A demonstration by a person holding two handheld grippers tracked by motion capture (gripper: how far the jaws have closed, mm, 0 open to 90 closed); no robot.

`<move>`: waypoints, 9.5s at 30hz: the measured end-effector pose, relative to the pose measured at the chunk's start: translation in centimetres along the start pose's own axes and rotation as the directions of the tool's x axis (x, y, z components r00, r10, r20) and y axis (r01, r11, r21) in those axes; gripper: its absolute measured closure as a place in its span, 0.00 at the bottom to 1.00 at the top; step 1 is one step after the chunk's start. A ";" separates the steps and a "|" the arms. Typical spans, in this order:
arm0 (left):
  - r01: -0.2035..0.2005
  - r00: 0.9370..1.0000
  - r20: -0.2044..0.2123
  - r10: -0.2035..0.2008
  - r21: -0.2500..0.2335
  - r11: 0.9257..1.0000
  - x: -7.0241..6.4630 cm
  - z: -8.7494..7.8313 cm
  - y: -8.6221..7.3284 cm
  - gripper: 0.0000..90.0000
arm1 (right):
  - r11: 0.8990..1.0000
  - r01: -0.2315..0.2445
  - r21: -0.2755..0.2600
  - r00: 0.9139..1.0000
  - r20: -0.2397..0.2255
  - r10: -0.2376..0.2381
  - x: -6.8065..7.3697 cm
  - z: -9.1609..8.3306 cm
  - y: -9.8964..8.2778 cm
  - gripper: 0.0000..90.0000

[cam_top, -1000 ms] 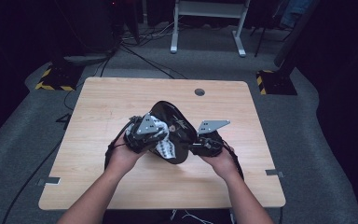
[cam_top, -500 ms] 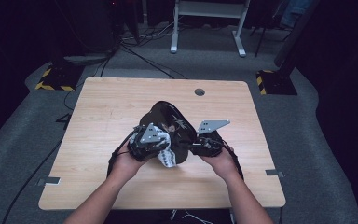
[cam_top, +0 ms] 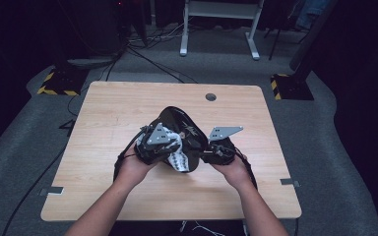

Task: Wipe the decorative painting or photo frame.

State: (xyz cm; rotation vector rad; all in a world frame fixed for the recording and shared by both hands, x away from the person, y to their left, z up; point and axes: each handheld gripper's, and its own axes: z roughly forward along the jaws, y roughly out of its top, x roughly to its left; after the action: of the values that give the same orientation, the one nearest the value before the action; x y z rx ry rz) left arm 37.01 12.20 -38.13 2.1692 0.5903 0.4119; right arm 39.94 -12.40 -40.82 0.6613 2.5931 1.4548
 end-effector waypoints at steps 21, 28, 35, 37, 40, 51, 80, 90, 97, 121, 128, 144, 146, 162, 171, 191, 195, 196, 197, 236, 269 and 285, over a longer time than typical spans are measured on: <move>0.057 0.997 0.061 -0.057 0.004 0.998 0.5 0.9 -1.4 0.86 | 1.000 -0.012 -0.002 1.000 -0.001 0.012 -0.1 0.0 0.0 0.87; 0.059 0.996 0.061 -0.061 0.027 0.998 0.1 1.9 -2.9 0.87 | 1.000 -0.011 -0.002 1.000 -0.002 0.011 -0.1 0.0 0.0 0.87; 0.068 0.995 0.069 -0.072 0.066 0.996 -0.2 2.9 -4.2 0.87 | 1.000 -0.011 -0.003 1.000 0.000 0.011 -0.1 0.0 0.0 0.87; 0.065 0.995 0.066 -0.070 0.067 0.996 -0.1 2.8 -4.0 0.87 | 1.000 -0.009 -0.002 1.000 0.001 0.009 -0.1 0.0 0.0 0.87; 0.066 0.996 0.054 -0.069 0.053 0.996 0.2 2.3 -3.6 0.87 | 1.000 -0.011 -0.003 1.000 0.000 0.011 -0.1 0.0 0.0 0.87; 0.084 0.996 0.034 -0.085 0.025 0.996 1.2 1.4 -3.4 0.87 | 1.000 -0.015 -0.003 1.000 -0.003 0.015 -0.2 0.0 0.0 0.87; 0.130 0.991 0.023 -0.131 0.054 0.990 2.4 2.0 -5.2 0.87 | 1.000 -0.019 -0.006 1.000 0.002 0.019 -0.3 -0.1 -0.1 0.86; 0.086 0.996 -0.022 -0.086 0.012 0.996 3.2 -0.2 -2.2 0.86 | 1.000 -0.021 -0.007 1.000 -0.003 0.021 -0.3 -0.1 -0.1 0.86; 0.089 0.996 -0.017 -0.088 0.042 0.995 3.1 0.8 -3.8 0.87 | 1.000 -0.022 -0.007 1.000 -0.001 0.022 -0.3 -0.1 -0.1 0.86; 0.104 0.994 -0.040 -0.102 0.053 0.993 4.0 0.8 -4.4 0.87 | 1.000 -0.025 -0.009 1.000 0.000 0.025 -0.4 -0.1 -0.1 0.86; 0.125 0.992 -0.039 -0.122 0.062 0.990 4.3 0.8 -4.8 0.86 | 1.000 -0.021 -0.008 1.000 -0.002 0.021 -0.4 -0.1 0.0 0.86; 0.137 0.990 -0.054 -0.134 0.058 0.989 4.9 0.7 -5.2 0.86 | 1.000 -0.031 -0.003 0.999 -0.018 0.031 -0.7 -0.6 -0.3 0.86; 0.145 0.989 -0.045 -0.143 0.061 0.988 4.8 0.9 -5.5 0.86 | 1.000 -0.031 -0.004 0.999 -0.017 0.031 -0.7 -0.5 -0.3 0.86; 0.126 0.989 -0.080 -0.124 0.021 0.992 6.0 -1.2 -3.1 0.86 | 0.999 -0.036 -0.007 0.999 -0.027 0.036 -0.8 -0.5 -0.3 0.86; 0.160 0.985 -0.072 -0.155 0.068 0.985 5.6 0.3 -5.0 0.86 | 1.000 -0.030 -0.004 0.999 -0.020 0.030 -0.7 -0.5 -0.3 0.86; 0.179 0.981 -0.089 -0.174 0.050 0.983 6.7 0.1 -5.5 0.86 | 0.999 -0.035 -0.002 0.999 -0.025 0.035 -0.7 -0.5 -0.2 0.84; 0.177 0.982 -0.081 -0.169 0.093 0.980 6.3 1.1 -6.5 0.86 | 0.999 -0.036 -0.003 0.999 -0.025 0.036 -0.7 -0.5 -0.2 0.84; 0.177 0.982 -0.081 -0.169 0.093 0.980 6.3 1.1 -6.5 0.86 | 0.999 -0.036 -0.003 0.999 -0.024 0.036 -0.7 -0.5 -0.2 0.84; 0.180 0.982 -0.073 -0.173 0.099 0.979 6.1 1.4 -6.7 0.86 | 0.999 -0.036 -0.003 0.999 -0.024 0.036 -0.7 -0.5 -0.2 0.84; 0.098 0.995 -0.015 -0.097 0.061 0.993 3.7 1.3 -3.0 0.86 | 0.999 -0.052 -0.005 0.998 -0.021 0.052 -1.0 -0.6 -0.4 0.85; 0.073 0.995 0.059 -0.080 0.110 0.991 1.1 4.5 -5.2 0.86 | 0.997 -0.073 -0.013 0.997 -0.024 0.073 -1.2 -0.6 -0.4 0.85; 0.048 0.997 0.058 -0.055 0.111 0.993 1.1 4.1 -4.3 0.86 | 0.997 -0.080 -0.016 0.996 -0.029 0.079 -1.3 -0.6 -0.5 0.85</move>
State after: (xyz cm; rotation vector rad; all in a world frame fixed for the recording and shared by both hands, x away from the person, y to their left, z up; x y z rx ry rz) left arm 38.70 12.52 -43.88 2.2573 0.6466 0.2908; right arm 40.81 -13.66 -41.05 0.7555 2.6011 1.5180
